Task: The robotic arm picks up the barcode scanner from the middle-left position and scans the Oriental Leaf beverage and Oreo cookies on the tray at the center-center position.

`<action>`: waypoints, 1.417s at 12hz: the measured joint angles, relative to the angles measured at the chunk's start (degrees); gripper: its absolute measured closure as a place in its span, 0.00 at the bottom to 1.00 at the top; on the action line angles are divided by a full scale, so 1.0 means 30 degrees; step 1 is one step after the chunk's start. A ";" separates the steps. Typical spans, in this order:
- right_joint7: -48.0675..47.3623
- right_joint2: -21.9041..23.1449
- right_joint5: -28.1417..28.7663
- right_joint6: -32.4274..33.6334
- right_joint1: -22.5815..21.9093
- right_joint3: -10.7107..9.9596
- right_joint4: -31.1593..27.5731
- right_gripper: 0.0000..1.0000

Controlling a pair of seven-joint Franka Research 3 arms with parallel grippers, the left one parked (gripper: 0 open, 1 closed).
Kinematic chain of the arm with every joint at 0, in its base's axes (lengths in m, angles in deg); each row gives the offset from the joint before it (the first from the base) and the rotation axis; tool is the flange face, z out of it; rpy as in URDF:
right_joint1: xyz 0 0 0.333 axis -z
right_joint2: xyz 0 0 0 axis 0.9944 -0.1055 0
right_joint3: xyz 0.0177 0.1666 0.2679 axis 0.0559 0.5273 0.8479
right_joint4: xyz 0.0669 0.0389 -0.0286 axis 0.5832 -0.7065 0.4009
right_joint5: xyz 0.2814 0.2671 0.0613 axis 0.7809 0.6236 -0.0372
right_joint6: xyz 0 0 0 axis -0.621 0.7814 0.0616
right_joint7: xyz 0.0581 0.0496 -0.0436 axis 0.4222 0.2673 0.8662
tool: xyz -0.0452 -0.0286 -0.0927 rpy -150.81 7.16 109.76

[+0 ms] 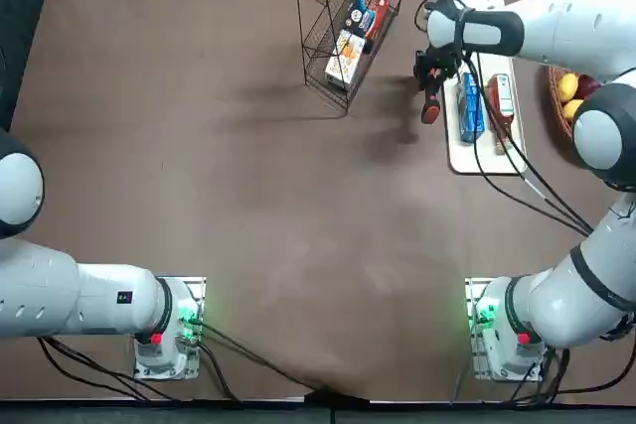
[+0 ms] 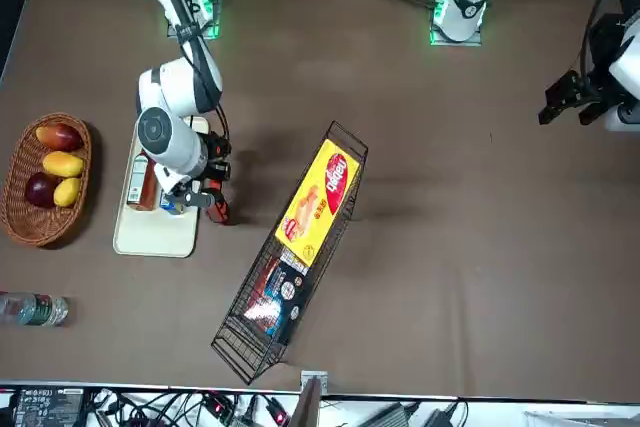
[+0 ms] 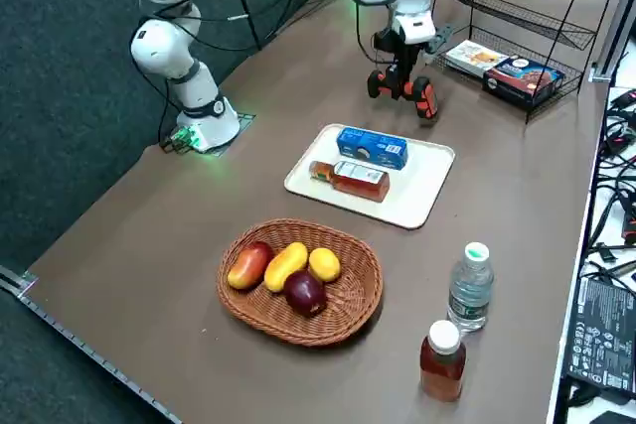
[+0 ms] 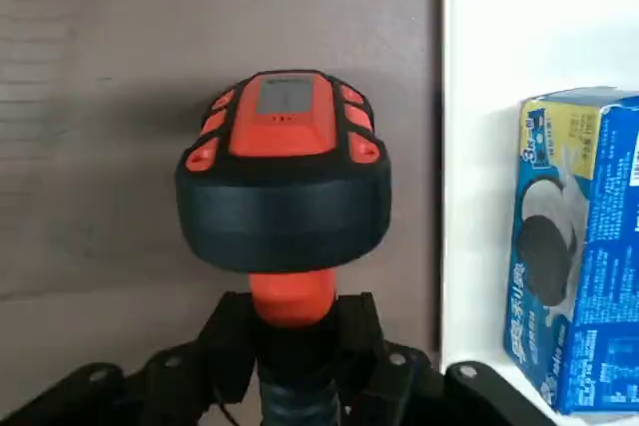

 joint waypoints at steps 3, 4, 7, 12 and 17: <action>0.0031 -0.0135 -0.0006 -0.0722 -0.0010 -0.0049 -0.0511 0.58; 0.0041 -0.0162 -0.0006 -0.1062 -0.0066 -0.0048 -0.0649 0.58; 0.0604 -0.0222 -0.0014 -0.2518 -0.0339 -0.0043 -0.1518 0.58; 0.0660 -0.0275 -0.0012 -0.3888 -0.0376 -0.0044 -0.2274 0.58; 0.0668 -0.0397 -0.0012 -0.4530 -0.0394 -0.0044 -0.2533 0.57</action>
